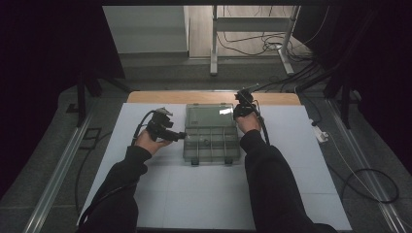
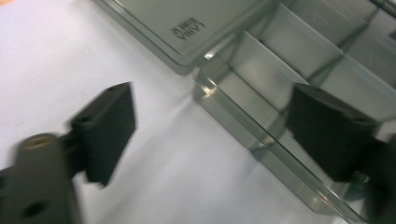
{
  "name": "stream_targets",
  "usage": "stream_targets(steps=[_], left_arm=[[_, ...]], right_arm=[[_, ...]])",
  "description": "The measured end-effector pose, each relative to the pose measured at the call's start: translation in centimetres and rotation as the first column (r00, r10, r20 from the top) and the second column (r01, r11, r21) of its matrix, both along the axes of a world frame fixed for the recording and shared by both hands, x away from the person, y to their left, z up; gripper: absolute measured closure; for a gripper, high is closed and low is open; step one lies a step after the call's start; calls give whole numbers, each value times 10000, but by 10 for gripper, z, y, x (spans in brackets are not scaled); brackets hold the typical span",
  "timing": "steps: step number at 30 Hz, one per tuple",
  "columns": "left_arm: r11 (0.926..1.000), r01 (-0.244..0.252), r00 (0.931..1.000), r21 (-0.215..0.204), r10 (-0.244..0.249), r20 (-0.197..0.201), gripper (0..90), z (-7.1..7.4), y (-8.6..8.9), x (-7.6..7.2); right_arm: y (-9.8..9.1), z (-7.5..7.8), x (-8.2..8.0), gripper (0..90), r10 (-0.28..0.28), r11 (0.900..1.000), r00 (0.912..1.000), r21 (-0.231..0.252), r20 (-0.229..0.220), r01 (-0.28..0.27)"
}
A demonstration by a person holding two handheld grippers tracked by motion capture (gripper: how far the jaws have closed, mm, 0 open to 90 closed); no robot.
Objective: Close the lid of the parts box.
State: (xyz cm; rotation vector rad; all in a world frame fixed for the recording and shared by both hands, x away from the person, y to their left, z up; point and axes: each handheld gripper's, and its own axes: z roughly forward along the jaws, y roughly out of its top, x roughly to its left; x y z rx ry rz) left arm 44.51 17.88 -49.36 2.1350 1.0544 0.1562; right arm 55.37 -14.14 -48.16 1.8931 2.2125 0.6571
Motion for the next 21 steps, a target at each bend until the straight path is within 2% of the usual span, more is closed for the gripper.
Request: stream_targets(steps=[5,9,12,16,21], left_arm=[[9985,-435,9986,-345,425,-303,511,-3,5,14],[9973,-686,9973,-253,679,-274,731,-8,3,24],[9956,-935,9953,50,936,-246,877,-11,-1,32],[9934,-1145,9924,118,1149,-446,889,-18,-5,43],[9869,-1588,9854,292,1602,-580,889,-27,-11,54]], right_arm=[[-2,2,-4,875,13,9999,9995,134,300,-17],[-5,4,-8,874,79,9995,9984,286,553,-95],[-6,5,-11,874,114,9992,9968,382,793,-145],[-7,6,-13,874,165,9988,9948,438,1006,-209],[-8,7,-17,874,206,9986,9919,457,1257,-265]])
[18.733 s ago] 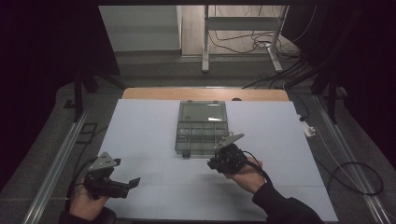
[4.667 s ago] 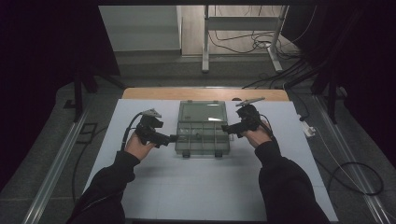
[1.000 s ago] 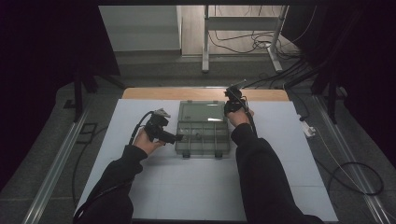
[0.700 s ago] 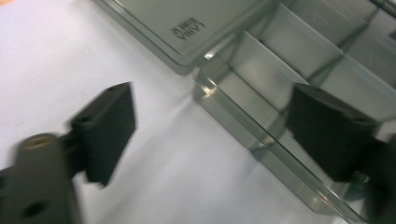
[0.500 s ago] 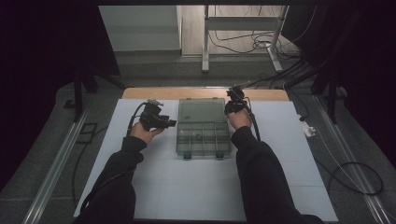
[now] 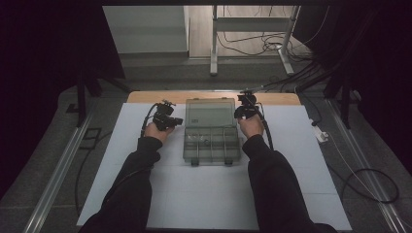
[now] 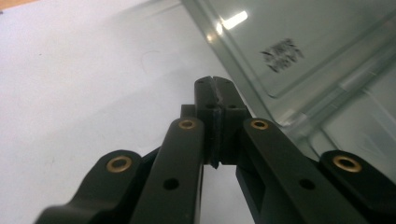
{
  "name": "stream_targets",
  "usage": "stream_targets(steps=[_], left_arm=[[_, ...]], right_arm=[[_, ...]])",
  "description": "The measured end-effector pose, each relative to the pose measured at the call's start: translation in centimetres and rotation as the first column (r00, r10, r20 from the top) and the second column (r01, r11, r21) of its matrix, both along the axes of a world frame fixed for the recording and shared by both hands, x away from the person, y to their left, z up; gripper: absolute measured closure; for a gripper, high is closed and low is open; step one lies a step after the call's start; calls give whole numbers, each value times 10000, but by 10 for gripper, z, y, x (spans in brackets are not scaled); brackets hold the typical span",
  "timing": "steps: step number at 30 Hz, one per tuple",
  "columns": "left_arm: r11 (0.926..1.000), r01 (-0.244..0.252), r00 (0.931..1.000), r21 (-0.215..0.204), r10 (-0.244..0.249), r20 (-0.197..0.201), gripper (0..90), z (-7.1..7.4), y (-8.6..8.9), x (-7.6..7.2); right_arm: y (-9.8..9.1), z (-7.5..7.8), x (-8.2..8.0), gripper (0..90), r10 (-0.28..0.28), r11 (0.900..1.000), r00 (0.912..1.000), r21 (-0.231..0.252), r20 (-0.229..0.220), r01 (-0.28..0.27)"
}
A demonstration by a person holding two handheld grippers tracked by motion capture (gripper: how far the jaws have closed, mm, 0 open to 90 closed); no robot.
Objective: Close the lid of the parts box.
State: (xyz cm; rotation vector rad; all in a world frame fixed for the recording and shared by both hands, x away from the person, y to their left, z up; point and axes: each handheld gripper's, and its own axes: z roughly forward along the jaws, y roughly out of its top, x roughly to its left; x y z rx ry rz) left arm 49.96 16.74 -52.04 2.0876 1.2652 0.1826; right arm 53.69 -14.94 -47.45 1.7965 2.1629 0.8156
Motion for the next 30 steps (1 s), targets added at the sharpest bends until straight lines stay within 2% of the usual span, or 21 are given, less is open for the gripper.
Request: stream_targets(steps=[6,13,21,30], left_arm=[[9994,-83,9998,323,89,-167,889,-9,-10,11],[9994,-219,9997,274,222,-91,889,-7,-18,21],[9958,-711,9974,-576,714,28,889,-1,-15,33],[9914,-595,9975,-1169,634,301,890,5,-13,38]], right_arm=[[-2,1,-3,874,16,10000,9998,80,199,-18],[-2,0,-7,875,-45,9999,9993,131,371,40],[-2,3,-13,877,-35,9999,9974,141,716,25],[-4,7,-21,881,-69,9998,9937,186,1119,48]])
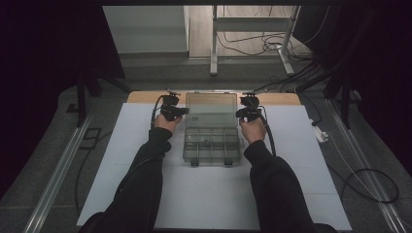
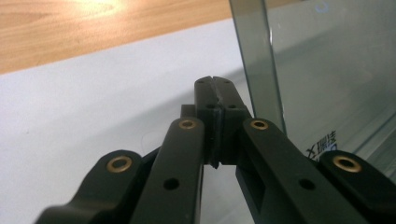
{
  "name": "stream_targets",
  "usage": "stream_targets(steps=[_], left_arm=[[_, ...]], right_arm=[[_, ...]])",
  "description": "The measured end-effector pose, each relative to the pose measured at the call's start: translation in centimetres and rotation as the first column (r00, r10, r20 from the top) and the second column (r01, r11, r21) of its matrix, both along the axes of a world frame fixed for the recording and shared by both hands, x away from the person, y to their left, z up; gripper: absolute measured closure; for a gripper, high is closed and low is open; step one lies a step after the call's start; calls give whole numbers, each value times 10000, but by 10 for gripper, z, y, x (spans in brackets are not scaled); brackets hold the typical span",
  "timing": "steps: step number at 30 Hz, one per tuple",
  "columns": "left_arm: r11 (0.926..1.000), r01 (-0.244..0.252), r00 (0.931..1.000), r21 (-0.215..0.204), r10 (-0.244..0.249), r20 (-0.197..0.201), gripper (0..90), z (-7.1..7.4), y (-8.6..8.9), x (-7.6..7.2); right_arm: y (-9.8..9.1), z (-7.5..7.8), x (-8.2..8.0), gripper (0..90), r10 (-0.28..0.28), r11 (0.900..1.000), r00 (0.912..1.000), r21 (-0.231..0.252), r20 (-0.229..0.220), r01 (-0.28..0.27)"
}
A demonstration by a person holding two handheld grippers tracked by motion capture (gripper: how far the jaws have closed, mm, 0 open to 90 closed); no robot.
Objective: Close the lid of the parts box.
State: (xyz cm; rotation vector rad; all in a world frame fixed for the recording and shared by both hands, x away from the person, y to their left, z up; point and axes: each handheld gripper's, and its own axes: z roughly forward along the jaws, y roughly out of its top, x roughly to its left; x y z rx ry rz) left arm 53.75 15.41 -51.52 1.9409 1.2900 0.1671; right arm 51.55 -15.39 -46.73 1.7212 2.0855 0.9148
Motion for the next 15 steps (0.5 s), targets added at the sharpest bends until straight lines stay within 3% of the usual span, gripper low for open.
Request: stream_targets(steps=[7,15], left_arm=[[9982,260,9990,-537,-241,367,890,5,5,0],[9953,733,9946,-634,-683,787,890,19,7,-5]], right_arm=[[2,6,-9,883,129,9998,9994,-153,336,-123],[0,11,-20,885,263,9995,9975,-213,655,-250]])
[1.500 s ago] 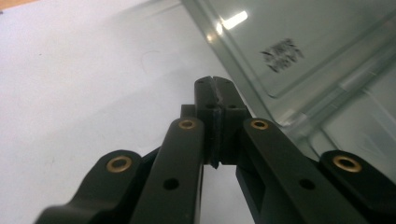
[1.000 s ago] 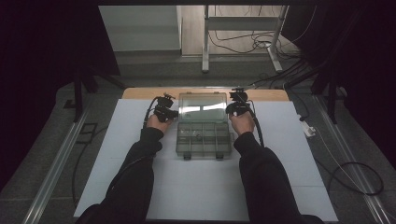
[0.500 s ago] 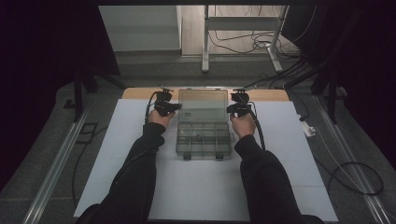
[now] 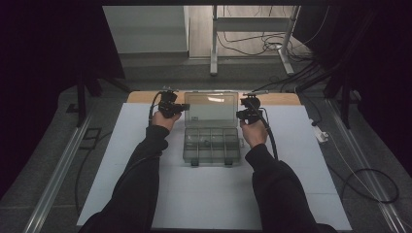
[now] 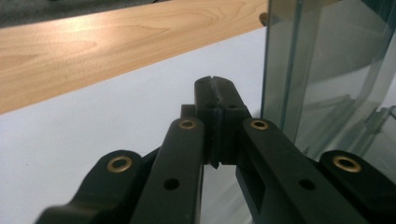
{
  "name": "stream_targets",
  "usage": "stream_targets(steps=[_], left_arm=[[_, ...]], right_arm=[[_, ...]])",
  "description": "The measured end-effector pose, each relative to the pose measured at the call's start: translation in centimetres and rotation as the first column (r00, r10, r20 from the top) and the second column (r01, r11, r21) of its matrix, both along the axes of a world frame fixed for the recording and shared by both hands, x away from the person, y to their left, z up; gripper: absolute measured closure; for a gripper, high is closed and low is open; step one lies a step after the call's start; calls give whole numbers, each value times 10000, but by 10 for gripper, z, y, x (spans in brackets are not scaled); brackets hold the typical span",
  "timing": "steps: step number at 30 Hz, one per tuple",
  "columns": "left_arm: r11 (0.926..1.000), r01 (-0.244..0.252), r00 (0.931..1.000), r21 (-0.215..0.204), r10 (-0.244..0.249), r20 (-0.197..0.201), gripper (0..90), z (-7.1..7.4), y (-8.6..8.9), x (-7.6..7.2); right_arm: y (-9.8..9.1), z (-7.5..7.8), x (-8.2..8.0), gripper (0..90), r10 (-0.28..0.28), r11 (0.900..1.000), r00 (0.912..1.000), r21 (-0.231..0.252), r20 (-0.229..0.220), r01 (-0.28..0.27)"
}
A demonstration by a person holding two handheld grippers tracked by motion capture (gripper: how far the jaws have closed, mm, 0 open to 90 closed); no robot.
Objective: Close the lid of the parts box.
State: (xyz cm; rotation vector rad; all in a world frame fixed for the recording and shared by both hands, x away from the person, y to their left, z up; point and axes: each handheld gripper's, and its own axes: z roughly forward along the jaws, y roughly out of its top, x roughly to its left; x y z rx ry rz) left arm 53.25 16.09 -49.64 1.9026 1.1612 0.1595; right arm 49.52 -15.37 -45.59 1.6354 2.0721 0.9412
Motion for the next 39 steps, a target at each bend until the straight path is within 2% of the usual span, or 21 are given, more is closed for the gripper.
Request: stream_targets(steps=[10,17,21,28,33,39], left_arm=[[9987,507,9983,-85,-504,305,890,12,2,-16],[9973,723,9967,-114,-718,389,889,15,3,-24],[9961,869,9954,-165,-861,411,889,17,4,-29],[9932,1164,9920,-60,-1160,491,889,23,5,-42],[9909,1343,9893,45,-1344,563,889,28,6,-54],[9882,1529,9859,123,-1534,664,889,32,8,-68]], right_arm=[[-4,6,-16,879,247,9997,9995,75,180,-248],[-12,8,-27,854,664,9971,9977,380,-150,-658],[-16,9,-34,854,946,9952,9952,289,-253,-939],[-14,13,-46,885,1885,9820,9817,139,-260,-1881],[-10,17,-55,886,2543,9671,9671,128,-65,-2542],[-8,20,-69,887,3084,9512,9512,1,-73,-3084]])
